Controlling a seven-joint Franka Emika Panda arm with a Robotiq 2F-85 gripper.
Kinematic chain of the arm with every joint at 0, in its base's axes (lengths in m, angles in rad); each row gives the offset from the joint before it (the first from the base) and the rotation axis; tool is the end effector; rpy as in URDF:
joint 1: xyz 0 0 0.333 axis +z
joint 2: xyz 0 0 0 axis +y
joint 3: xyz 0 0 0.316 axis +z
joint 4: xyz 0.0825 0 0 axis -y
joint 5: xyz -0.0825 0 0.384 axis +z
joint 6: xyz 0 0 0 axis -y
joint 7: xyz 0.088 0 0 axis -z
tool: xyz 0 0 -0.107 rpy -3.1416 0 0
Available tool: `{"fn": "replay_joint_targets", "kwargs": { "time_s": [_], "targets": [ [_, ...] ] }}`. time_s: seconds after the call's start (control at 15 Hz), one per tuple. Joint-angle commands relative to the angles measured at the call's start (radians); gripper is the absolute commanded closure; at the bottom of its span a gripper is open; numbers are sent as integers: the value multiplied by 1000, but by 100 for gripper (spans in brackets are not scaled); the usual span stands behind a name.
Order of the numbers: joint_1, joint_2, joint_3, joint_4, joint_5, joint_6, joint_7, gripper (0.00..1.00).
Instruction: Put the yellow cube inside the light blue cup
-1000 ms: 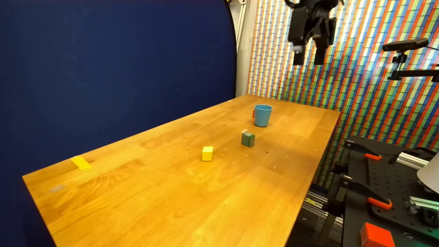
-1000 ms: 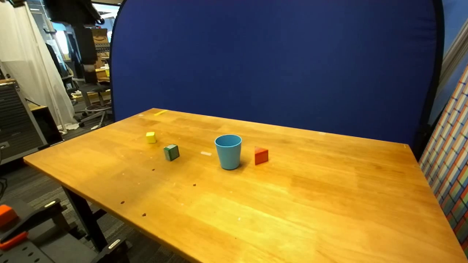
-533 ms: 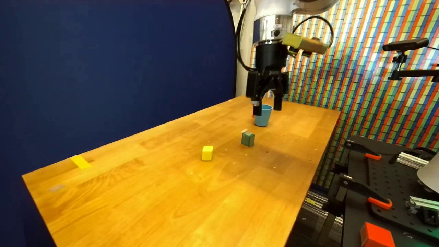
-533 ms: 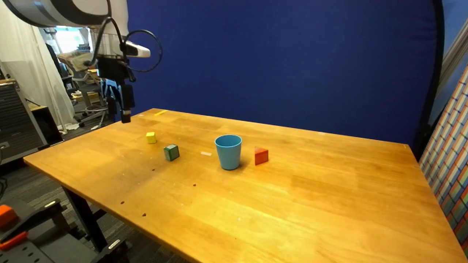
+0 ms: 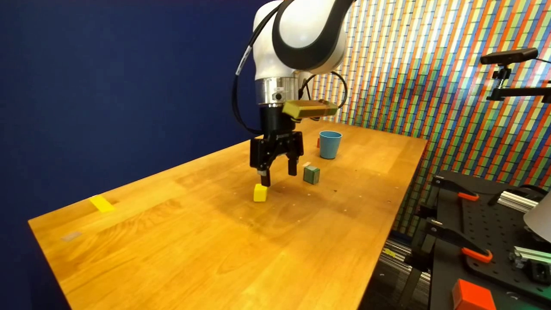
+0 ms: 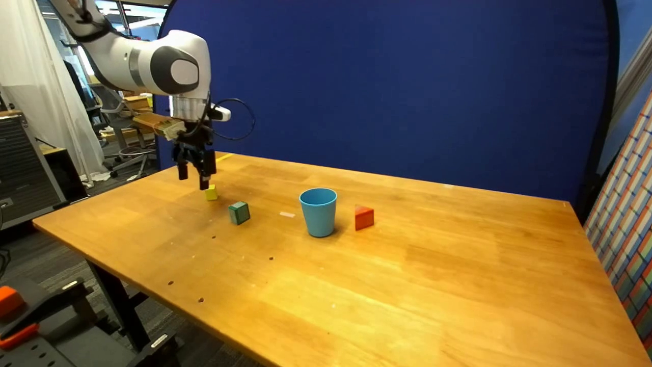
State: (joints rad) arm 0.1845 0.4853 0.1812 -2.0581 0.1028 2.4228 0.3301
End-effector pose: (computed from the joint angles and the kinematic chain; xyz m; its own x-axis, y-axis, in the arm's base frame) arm 0.5419 0.2080 0.1908 0.9855 -0.0530 -0.1613 -0.0689 -0.9931 -0.0946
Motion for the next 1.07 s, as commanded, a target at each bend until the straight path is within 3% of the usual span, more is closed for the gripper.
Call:
{"fn": "replay_joint_targets", "kwargs": {
  "time_s": [0.0,0.2,0.27,0.4,0.73,0.8,1.0],
  "targets": [
    [48,121,-34,168,-17,-38,-13,0],
    [73,178,-52,233,-25,-46,-9,0],
    [84,189,-63,245,-35,-42,-2,25],
    [99,200,-83,265,-54,-48,7,34],
    [118,186,-135,260,-98,-56,31,73],
    [118,173,-144,252,-101,-63,41,79],
    [116,86,-196,197,-125,-77,105,79]
  ]
}}
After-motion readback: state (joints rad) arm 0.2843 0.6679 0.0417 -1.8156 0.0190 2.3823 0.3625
